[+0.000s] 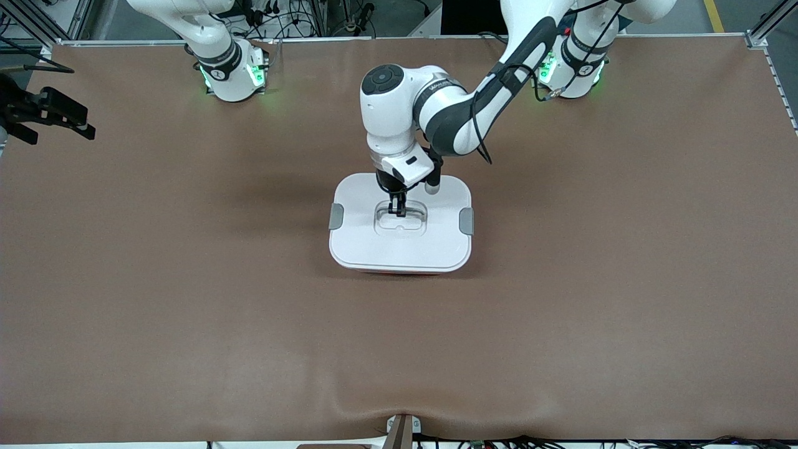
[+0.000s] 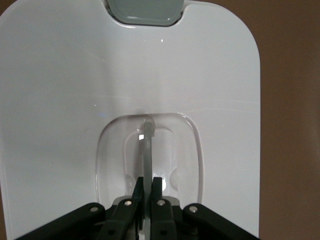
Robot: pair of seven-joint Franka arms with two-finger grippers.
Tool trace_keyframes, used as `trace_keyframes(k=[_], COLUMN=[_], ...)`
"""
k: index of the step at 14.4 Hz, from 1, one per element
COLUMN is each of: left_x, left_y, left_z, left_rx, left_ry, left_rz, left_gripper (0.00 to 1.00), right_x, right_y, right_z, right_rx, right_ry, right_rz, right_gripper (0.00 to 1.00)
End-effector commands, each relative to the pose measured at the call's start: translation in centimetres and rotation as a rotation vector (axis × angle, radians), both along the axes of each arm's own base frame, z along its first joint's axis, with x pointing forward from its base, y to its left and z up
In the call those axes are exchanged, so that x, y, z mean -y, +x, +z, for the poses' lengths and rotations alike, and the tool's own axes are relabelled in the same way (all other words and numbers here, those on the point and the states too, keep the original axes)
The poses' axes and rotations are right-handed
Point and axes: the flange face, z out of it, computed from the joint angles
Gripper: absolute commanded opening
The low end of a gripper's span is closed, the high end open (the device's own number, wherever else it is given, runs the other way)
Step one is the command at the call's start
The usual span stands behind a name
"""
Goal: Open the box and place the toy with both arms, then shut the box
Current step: 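Press the lid down with the left gripper holding the handle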
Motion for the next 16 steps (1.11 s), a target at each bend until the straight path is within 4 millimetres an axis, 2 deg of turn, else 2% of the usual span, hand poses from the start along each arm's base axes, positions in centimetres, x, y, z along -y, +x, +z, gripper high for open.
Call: trace_keyframes(k=[1,16], left_x=[-0.42,-0.83], left_y=[-0.58,-0.27], left_z=[0.69,0.55], left_rx=[0.011,0.004], left_ry=[0.006,0.004], left_rz=[-0.023,0.001], left_gripper=[0.0,0.0], right_x=[-0.23,-0.23], right_y=[-0.08,-0.1], right_z=[0.59,0.58], right_rx=[0.008,0.006], right_ry=[-0.013,-0.013], right_rz=[-0.002,-0.002], right_gripper=[1.0,1.0])
